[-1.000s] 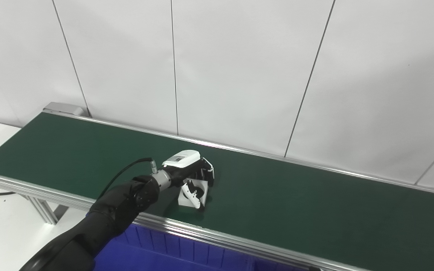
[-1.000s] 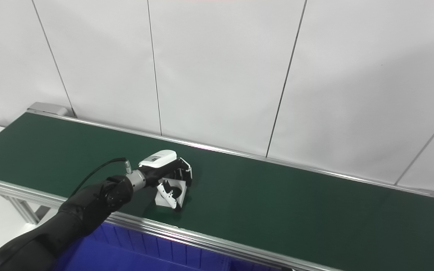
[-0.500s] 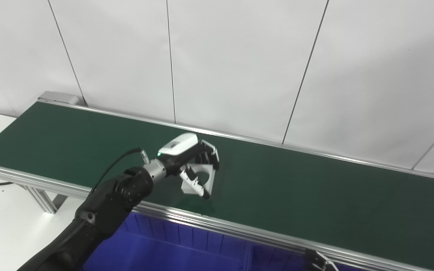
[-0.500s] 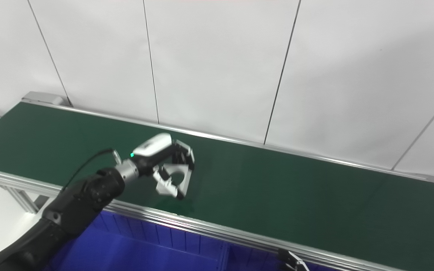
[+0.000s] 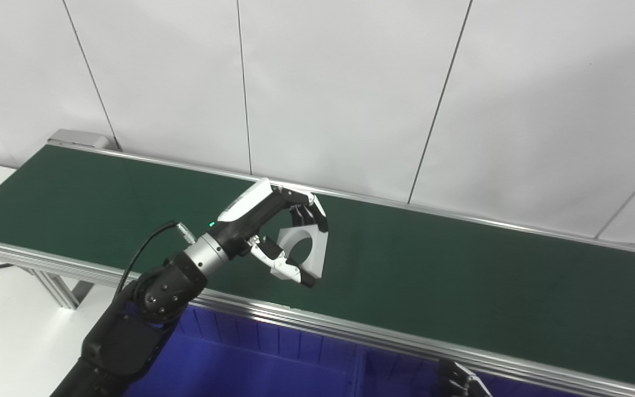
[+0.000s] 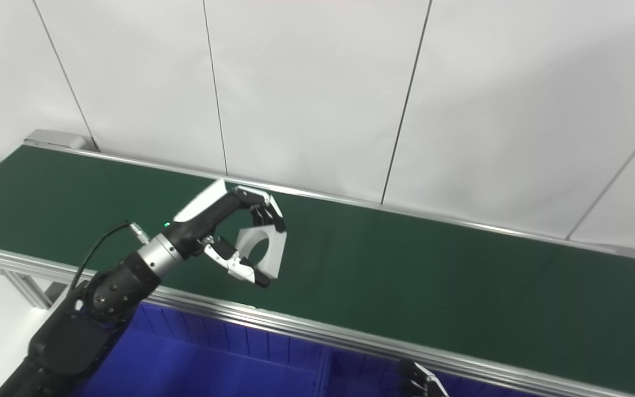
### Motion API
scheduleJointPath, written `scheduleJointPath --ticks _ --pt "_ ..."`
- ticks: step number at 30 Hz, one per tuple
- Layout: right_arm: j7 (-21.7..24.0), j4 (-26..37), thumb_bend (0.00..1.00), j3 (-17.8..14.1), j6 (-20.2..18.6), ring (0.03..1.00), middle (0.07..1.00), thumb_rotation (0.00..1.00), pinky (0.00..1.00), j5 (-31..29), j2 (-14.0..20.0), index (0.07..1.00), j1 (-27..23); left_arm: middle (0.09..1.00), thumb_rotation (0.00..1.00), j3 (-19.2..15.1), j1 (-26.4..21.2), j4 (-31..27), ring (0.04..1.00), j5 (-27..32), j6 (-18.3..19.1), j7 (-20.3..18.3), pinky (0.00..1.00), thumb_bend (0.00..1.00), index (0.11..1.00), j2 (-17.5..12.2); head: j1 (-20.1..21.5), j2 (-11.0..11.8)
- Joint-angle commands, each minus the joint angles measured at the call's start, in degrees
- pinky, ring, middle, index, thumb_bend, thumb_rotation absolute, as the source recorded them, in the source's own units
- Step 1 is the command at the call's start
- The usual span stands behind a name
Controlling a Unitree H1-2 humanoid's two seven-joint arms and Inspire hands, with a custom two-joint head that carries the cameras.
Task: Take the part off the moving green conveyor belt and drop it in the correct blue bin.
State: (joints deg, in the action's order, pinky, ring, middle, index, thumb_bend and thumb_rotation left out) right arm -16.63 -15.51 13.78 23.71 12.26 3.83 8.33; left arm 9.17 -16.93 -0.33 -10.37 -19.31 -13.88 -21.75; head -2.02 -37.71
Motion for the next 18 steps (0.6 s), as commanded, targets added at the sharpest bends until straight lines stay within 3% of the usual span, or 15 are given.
scheduleJointPath --ticks 1,7,8,14,16,18 --pt "0.2 2.0 0.66 0.0 3.2 0.675 0.725 0.03 0.56 0.1 -0.5 0.727 0.0 0.487 0.00 -0.5 0.6 -3.2 0.434 2.0 0.2 -0.5 0.37 0.48 0.500 0.1 0.8 -0.5" --pt "1.1 2.8 0.65 -0.3 3.1 0.671 0.723 0.03 0.55 0.7 -1.4 0.724 0.4 0.498 0.00 -1.0 4.5 -6.5 0.446 3.9 0.0 -1.7 0.36 0.48 0.505 0.4 4.2 -2.2" --pt "1.3 3.3 0.65 -0.3 3.1 0.672 0.723 0.03 0.55 1.0 -1.5 0.724 0.6 0.498 0.00 -1.2 5.2 -7.0 0.446 4.1 0.1 -1.7 0.36 0.48 0.505 0.5 5.2 -3.3" --pt "2.9 5.5 0.66 -0.7 1.9 0.663 0.715 0.04 0.54 1.7 -2.5 0.718 1.1 0.496 0.00 -2.1 9.8 -10.1 0.441 5.7 3.9 -1.9 0.36 0.48 0.493 1.5 7.2 -5.9" --pt "3.3 6.3 0.66 -0.8 1.6 0.661 0.713 0.02 0.54 1.9 -2.8 0.716 1.3 0.494 0.00 -2.2 10.9 -10.2 0.440 5.6 4.0 -1.9 0.37 0.48 0.497 1.5 7.8 -6.1" --pt "3.8 6.9 0.66 -0.9 1.1 0.662 0.714 0.02 0.55 1.7 -3.2 0.715 1.4 0.492 0.00 -2.2 11.6 -9.6 0.437 6.0 3.9 -2.1 0.37 0.48 0.496 1.7 8.9 -7.6"
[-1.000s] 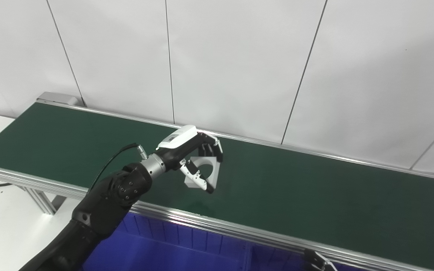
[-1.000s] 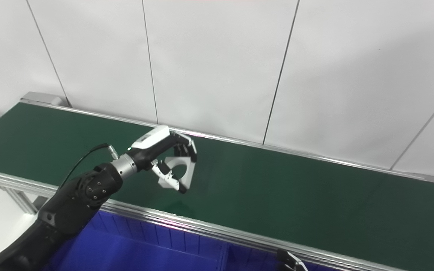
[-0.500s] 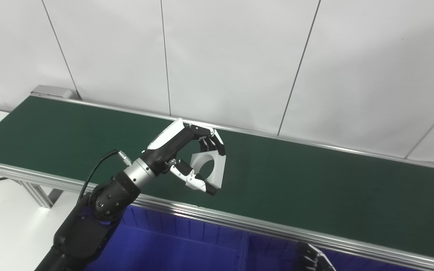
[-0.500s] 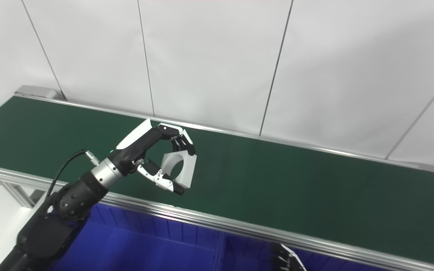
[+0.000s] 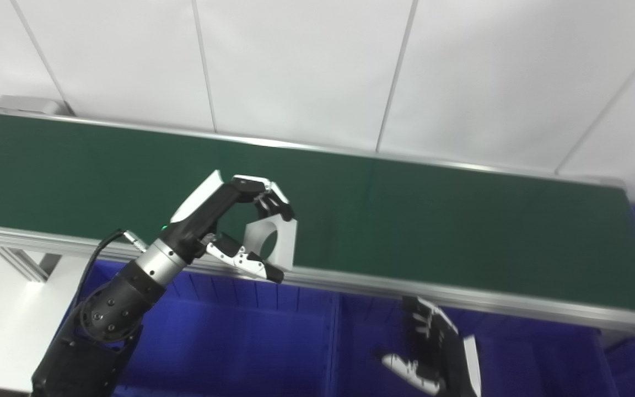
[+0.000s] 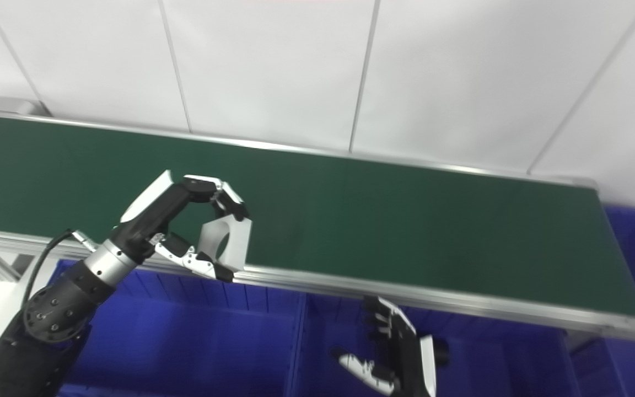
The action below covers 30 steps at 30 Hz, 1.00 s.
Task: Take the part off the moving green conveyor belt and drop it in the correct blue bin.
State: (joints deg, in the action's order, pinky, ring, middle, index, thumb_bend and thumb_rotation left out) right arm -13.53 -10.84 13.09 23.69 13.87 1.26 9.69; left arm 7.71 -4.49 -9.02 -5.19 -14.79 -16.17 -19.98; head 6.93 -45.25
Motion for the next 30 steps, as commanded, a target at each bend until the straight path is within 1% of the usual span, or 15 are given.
scheduleJointPath --ticks 1,2,3,4,7,11,13,16,18,20,23,24,26,29,30 --pt "0.9 2.4 0.66 -0.4 0.9 0.665 0.718 0.01 0.55 0.0 -0.8 0.714 0.1 0.490 0.00 -0.7 -0.7 -0.7 0.437 1.1 -0.6 0.1 0.38 0.48 0.493 0.0 0.0 -0.1" --pt "1.1 2.7 0.66 -0.5 0.3 0.666 0.720 0.01 0.55 0.2 -1.1 0.714 0.1 0.490 0.00 -0.6 -0.8 -0.2 0.437 1.4 -0.8 -0.2 0.38 0.48 0.492 -0.1 0.0 -1.1" --pt "1.3 2.9 0.66 -0.6 -0.1 0.664 0.718 0.01 0.55 0.3 -1.2 0.714 0.2 0.490 0.00 -0.5 -0.9 0.1 0.438 1.7 -1.0 -0.5 0.39 0.48 0.491 -0.1 0.0 -1.1" --pt "1.6 3.1 0.66 -0.7 -0.3 0.662 0.715 0.02 0.54 0.4 -1.4 0.714 0.2 0.488 0.00 -0.4 -1.0 0.2 0.437 1.8 -0.7 -0.9 0.39 0.48 0.489 -0.2 0.2 -1.8" --pt "2.1 3.2 0.66 -0.9 -0.4 0.660 0.711 0.02 0.54 0.7 -1.9 0.712 0.2 0.483 0.00 0.0 -1.1 0.2 0.436 1.3 0.0 -1.8 0.40 0.48 0.485 -0.6 0.6 -1.9" --pt "2.4 3.4 0.66 -1.0 -0.6 0.669 0.720 0.02 0.54 1.1 -2.3 0.712 0.4 0.478 0.00 0.3 -1.3 2.3 0.437 2.1 -0.5 -3.3 0.40 0.48 0.488 -1.0 1.0 -1.8" --pt "2.5 3.8 0.67 -1.2 -1.1 0.668 0.721 0.03 0.54 1.1 -2.5 0.713 0.5 0.475 0.00 0.6 -1.3 4.4 0.441 3.1 0.3 -4.8 0.42 0.48 0.490 -1.3 0.7 -2.0" --pt "2.8 4.2 0.67 -1.4 -1.4 0.666 0.720 0.02 0.54 1.3 -2.5 0.714 0.6 0.474 0.00 0.9 -1.0 7.3 0.447 3.3 0.8 -5.8 0.43 0.48 0.493 -1.3 0.3 -2.1" --pt "3.1 4.2 0.66 -1.6 -1.3 0.667 0.719 0.02 0.54 1.3 -2.5 0.714 0.6 0.473 0.00 1.3 -0.9 9.5 0.448 3.4 0.5 -6.5 0.43 0.48 0.495 -1.3 0.0 -2.2" --pt "3.4 4.1 0.66 -1.7 -1.4 0.668 0.720 0.02 0.55 1.1 -2.5 0.715 0.6 0.476 0.00 1.5 -0.7 11.4 0.442 4.3 1.4 -7.5 0.41 0.48 0.499 -1.1 -0.5 -2.1" --pt "3.9 4.5 0.66 -1.8 -1.7 0.667 0.721 0.05 0.55 1.0 -2.7 0.718 0.7 0.482 0.00 1.7 0.1 12.7 0.437 3.2 2.6 -7.3 0.39 0.48 0.505 -0.7 -0.9 -2.4" --pt "4.0 4.6 0.67 -1.9 -1.7 0.665 0.722 0.06 0.55 1.0 -2.8 0.718 0.7 0.485 0.00 1.9 0.2 13.2 0.432 2.6 2.4 -7.2 0.38 0.48 0.512 -0.7 -0.9 -2.4" --pt "4.2 4.6 0.67 -1.9 -1.3 0.663 0.721 0.07 0.54 1.1 -2.9 0.718 0.6 0.486 0.00 2.4 0.1 14.9 0.434 1.8 1.8 -7.1 0.37 0.48 0.512 -0.5 -1.4 -2.3" --pt "4.3 4.3 0.68 -2.1 -1.0 0.662 0.718 0.07 0.55 0.9 -2.9 0.716 0.3 0.485 0.00 3.1 -0.2 16.8 0.437 -0.9 1.7 -5.9 0.38 0.48 0.504 0.0 -2.1 -2.3" --pt "4.3 4.3 0.67 -2.1 -0.9 0.667 0.720 0.06 0.55 0.8 -3.0 0.719 0.3 0.485 0.00 3.1 -0.3 17.4 0.438 -1.5 1.6 -5.5 0.38 0.48 0.502 0.3 -2.1 -2.3"
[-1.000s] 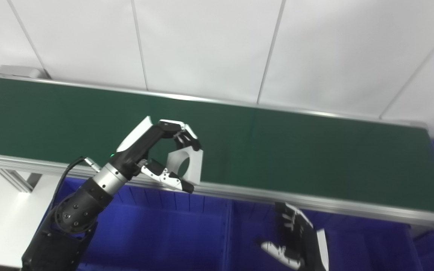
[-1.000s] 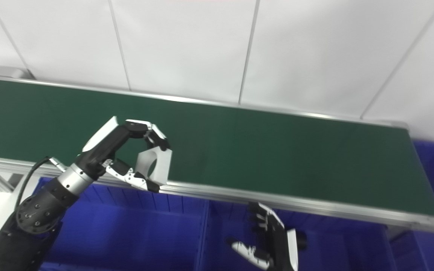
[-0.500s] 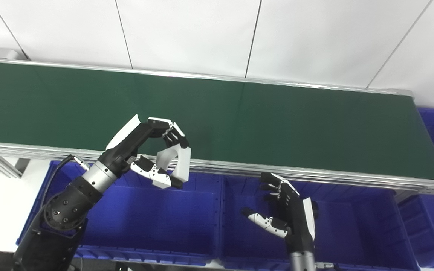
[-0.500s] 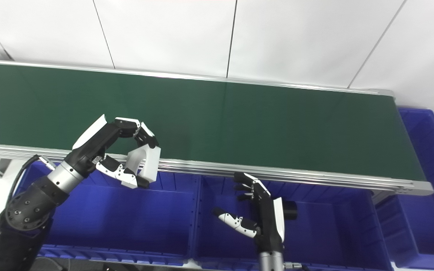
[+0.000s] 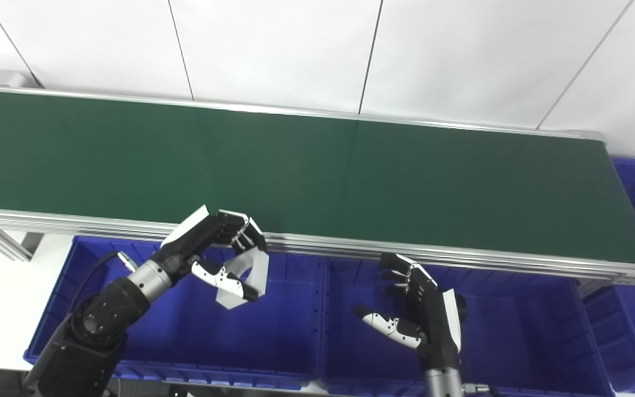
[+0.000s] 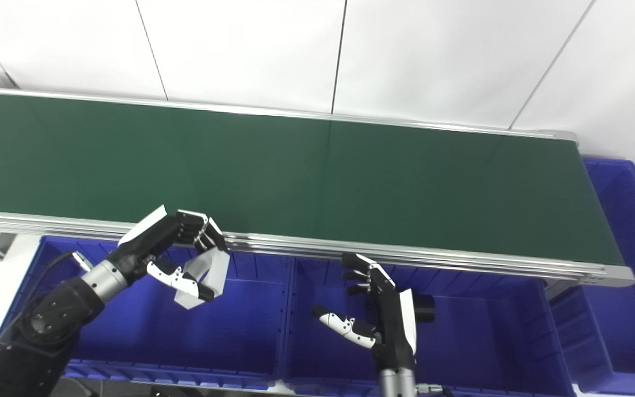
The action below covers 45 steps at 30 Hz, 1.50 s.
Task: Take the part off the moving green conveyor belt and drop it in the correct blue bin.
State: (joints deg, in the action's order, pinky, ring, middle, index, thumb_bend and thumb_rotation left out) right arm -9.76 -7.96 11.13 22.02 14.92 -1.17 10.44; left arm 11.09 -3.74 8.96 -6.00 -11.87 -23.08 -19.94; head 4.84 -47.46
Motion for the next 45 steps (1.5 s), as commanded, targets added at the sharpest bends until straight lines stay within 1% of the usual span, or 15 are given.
scheduleJointPath --ticks 1,9,14,15,16,17,18,19,25,27,34,40,41,43,45 --pt "0.6 1.4 0.67 -0.2 0.9 0.670 0.721 0.05 0.55 -0.3 -0.5 0.721 -0.5 0.485 0.00 -0.1 -1.3 0.8 0.439 -2.1 -2.1 2.6 0.39 0.48 0.502 0.6 -0.3 -0.1" --pt "0.5 1.7 0.67 -0.4 0.8 0.669 0.724 0.05 0.55 -0.1 -0.6 0.718 -0.3 0.480 0.00 1.0 -2.4 6.4 0.425 -8.7 -1.6 5.8 0.39 0.48 0.515 1.8 -0.2 -0.2" --pt "0.6 1.9 0.67 -0.6 0.6 0.667 0.722 0.05 0.55 -0.2 -0.5 0.715 0.1 0.480 0.00 3.2 -2.5 4.6 0.443 -9.5 3.4 1.6 0.37 0.48 0.531 0.6 -0.7 -0.2" --pt "0.6 1.9 0.67 -0.6 0.7 0.666 0.720 0.03 0.54 -0.1 -0.4 0.715 0.2 0.487 0.00 3.7 -2.5 3.6 0.539 -10.1 4.8 0.9 0.52 0.50 0.512 0.2 -0.7 -0.2" --pt "0.6 1.9 0.67 -0.6 0.7 0.665 0.720 0.02 0.54 -0.1 -0.4 0.715 0.2 0.488 0.00 4.4 -2.6 2.9 0.563 -10.6 5.7 0.0 0.55 0.51 0.507 -0.4 -0.7 -0.2" --pt "0.6 1.9 0.66 -0.6 0.6 0.666 0.720 0.01 0.54 -0.1 -0.4 0.715 0.2 0.585 0.03 4.8 -2.6 2.5 0.625 -10.9 6.4 -0.7 0.63 0.52 0.500 -0.8 -0.7 -0.2" --pt "0.6 1.8 0.66 -0.6 0.6 0.666 0.720 0.01 0.55 -0.1 -0.3 0.715 0.2 0.661 0.05 6.6 -3.2 1.6 0.683 -12.2 7.9 -3.3 0.67 0.57 0.561 -2.2 -0.8 -0.2" --pt "0.7 1.6 0.67 -0.6 0.8 0.667 0.720 0.01 0.55 -0.2 -0.3 0.714 0.2 0.803 0.12 8.4 -3.9 0.9 0.807 -13.3 9.2 -6.2 0.75 0.72 0.760 -3.7 -0.8 -0.1" --pt "0.9 1.0 0.67 -0.4 1.5 0.669 0.720 0.01 0.55 0.0 -0.1 0.717 0.0 0.991 0.39 13.4 -6.2 -3.5 0.983 -10.8 16.0 -18.5 0.81 0.89 0.977 -8.1 -1.1 0.0" --pt "0.9 0.7 0.67 -0.4 1.7 0.666 0.720 0.03 0.55 0.0 -0.1 0.719 -0.1 0.999 0.45 14.0 -6.6 -5.2 0.998 -10.1 17.1 -20.9 0.95 0.95 0.997 -8.9 -1.2 0.0" --pt "1.3 0.8 0.67 -0.4 1.1 0.662 0.719 0.04 0.54 -0.5 -0.4 0.721 -0.2 1.000 0.29 16.6 -7.7 -11.9 1.000 -10.6 19.0 -27.3 1.00 1.00 1.000 -12.6 -1.5 0.1" --pt "1.6 0.3 0.68 -0.6 1.6 0.665 0.720 0.06 0.55 -0.8 -0.4 0.720 -0.5 1.000 0.27 11.4 -4.9 -15.6 1.000 -2.8 17.8 -25.9 1.00 1.00 0.987 -12.8 -1.2 0.6" --pt "1.6 0.2 0.68 -0.7 1.7 0.666 0.720 0.06 0.55 -0.8 -0.5 0.719 -0.5 0.907 0.19 10.2 -4.4 -15.7 0.911 -0.6 17.5 -25.8 0.88 1.00 0.930 -12.4 -1.2 0.6" --pt "1.7 0.1 0.67 -0.8 1.7 0.667 0.720 0.05 0.55 -1.2 -0.5 0.717 -0.5 0.835 0.10 7.2 -2.9 -16.6 0.823 3.8 17.2 -24.8 0.77 0.99 0.863 -11.4 -1.2 0.8" --pt "1.8 -0.1 0.67 -0.7 1.9 0.669 0.721 0.04 0.55 -1.0 -0.4 0.717 -0.5 0.798 0.03 4.0 -0.5 -18.2 0.789 7.8 17.2 -22.3 0.74 0.93 0.793 -9.3 -1.3 1.0"
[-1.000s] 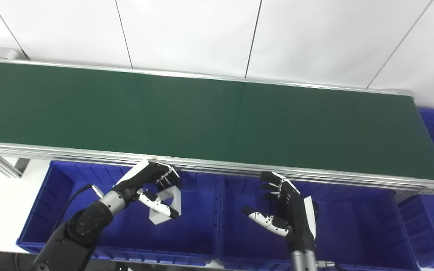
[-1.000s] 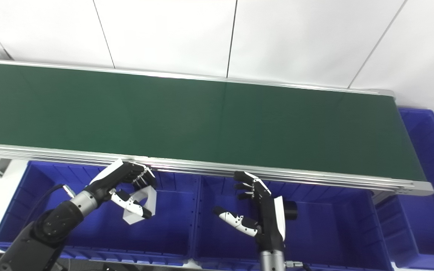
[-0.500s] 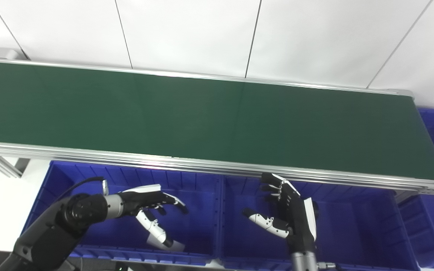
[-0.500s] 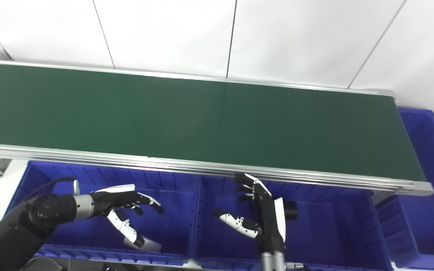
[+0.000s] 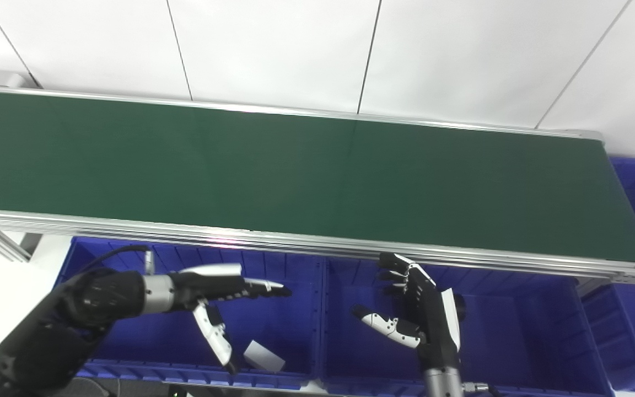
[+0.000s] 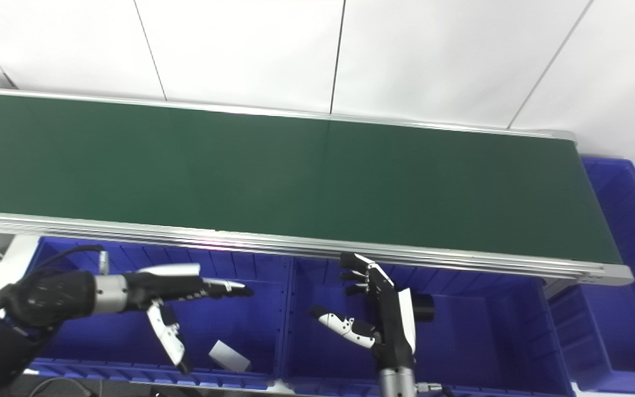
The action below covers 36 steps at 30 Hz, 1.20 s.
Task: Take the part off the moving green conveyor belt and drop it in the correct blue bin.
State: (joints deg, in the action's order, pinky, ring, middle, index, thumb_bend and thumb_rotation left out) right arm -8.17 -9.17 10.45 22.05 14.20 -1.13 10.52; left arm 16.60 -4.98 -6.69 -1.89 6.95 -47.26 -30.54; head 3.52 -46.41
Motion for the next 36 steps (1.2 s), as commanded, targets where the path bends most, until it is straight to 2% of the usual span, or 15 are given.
scheduleJointPath --ticks 1,4,7,8,11,15,19,21,23,26,28,30,33,36 --pt "0.2 1.0 0.67 0.0 2.0 0.670 0.722 0.04 0.55 -0.2 -0.4 0.717 -0.6 0.771 0.01 -2.8 1.9 -3.8 0.772 5.4 -1.2 3.2 0.72 0.88 0.748 2.5 -0.1 0.2" --pt "0.1 0.7 0.67 -0.1 2.2 0.670 0.720 0.04 0.56 0.0 -0.4 0.714 -0.6 0.713 0.00 -5.2 4.2 -6.7 0.724 10.2 -1.0 5.3 0.70 0.80 0.685 5.2 0.2 0.7" --pt "0.0 0.4 0.67 -0.2 2.4 0.671 0.720 0.04 0.56 0.1 -0.4 0.713 -0.5 0.654 0.00 -7.3 5.7 -7.5 0.668 15.0 -1.0 6.8 0.69 0.79 0.629 8.0 0.4 1.2" --pt "0.0 0.2 0.67 -0.2 2.5 0.673 0.723 0.04 0.56 0.1 -0.3 0.715 -0.5 0.619 0.00 -8.8 6.5 -7.1 0.631 17.7 -2.5 8.0 0.66 0.80 0.596 10.4 0.5 1.6" --pt "-0.2 -0.4 0.66 -0.1 2.9 0.675 0.723 0.04 0.57 0.4 -0.2 0.718 -0.6 0.612 0.00 -11.6 8.0 -5.9 0.608 21.4 -6.7 10.8 0.64 0.78 0.597 15.6 0.5 1.9" --pt "-0.5 -1.5 0.66 -0.2 3.4 0.673 0.721 0.03 0.56 0.6 -0.4 0.720 -0.7 0.644 0.00 -12.7 8.8 -3.9 0.643 22.2 -11.1 13.1 0.69 0.77 0.624 19.9 1.1 2.7" --pt "-1.0 -1.9 0.66 -0.5 3.5 0.668 0.724 0.07 0.56 0.7 -0.8 0.728 -1.0 0.687 0.00 -11.7 9.7 -0.2 0.702 14.8 -18.6 17.7 0.74 0.79 0.677 24.0 2.1 3.7" --pt "-1.3 -2.4 0.66 -0.5 4.0 0.668 0.724 0.08 0.56 0.7 -0.8 0.731 -1.2 0.710 0.00 -11.1 10.2 1.7 0.731 12.1 -21.4 19.4 0.77 0.79 0.712 25.0 2.3 4.2" --pt "-1.5 -3.1 0.66 -0.2 4.7 0.670 0.725 0.09 0.56 0.5 -0.6 0.730 -1.5 0.771 0.00 -10.5 10.8 4.7 0.788 8.1 -25.0 22.1 0.80 0.77 0.781 26.5 2.7 4.6" --pt "-1.8 -3.7 0.65 0.1 4.8 0.676 0.728 0.09 0.57 0.5 -0.4 0.737 -1.7 0.825 0.00 -10.0 11.4 9.8 0.819 5.4 -29.1 25.6 0.84 0.76 0.832 29.0 3.0 4.8" --pt "-1.9 -3.8 0.65 0.0 4.7 0.674 0.731 0.10 0.56 0.7 -0.5 0.744 -1.6 0.834 0.00 -9.8 11.4 13.0 0.833 2.2 -32.7 28.6 0.83 0.76 0.824 30.8 3.0 4.8" --pt "-1.9 -4.1 0.65 0.0 4.7 0.673 0.733 0.10 0.56 0.6 -0.5 0.747 -1.8 0.835 0.00 -9.3 11.4 15.0 0.840 0.4 -33.9 30.8 0.83 0.76 0.818 31.9 3.6 5.2" --pt "-1.5 -4.5 0.65 0.2 4.8 0.679 0.751 0.16 0.55 -0.6 -0.3 0.777 -1.8 0.831 0.00 -8.9 11.1 18.6 0.839 -0.6 -33.9 33.6 0.84 0.76 0.801 33.4 4.6 5.6" --pt "-1.9 -4.8 0.64 0.7 4.9 0.682 0.771 0.16 0.55 -1.1 0.1 0.803 -1.8 0.843 0.00 -8.6 10.6 22.0 0.847 -0.9 -33.9 36.0 0.86 0.73 0.810 34.0 5.3 6.2"
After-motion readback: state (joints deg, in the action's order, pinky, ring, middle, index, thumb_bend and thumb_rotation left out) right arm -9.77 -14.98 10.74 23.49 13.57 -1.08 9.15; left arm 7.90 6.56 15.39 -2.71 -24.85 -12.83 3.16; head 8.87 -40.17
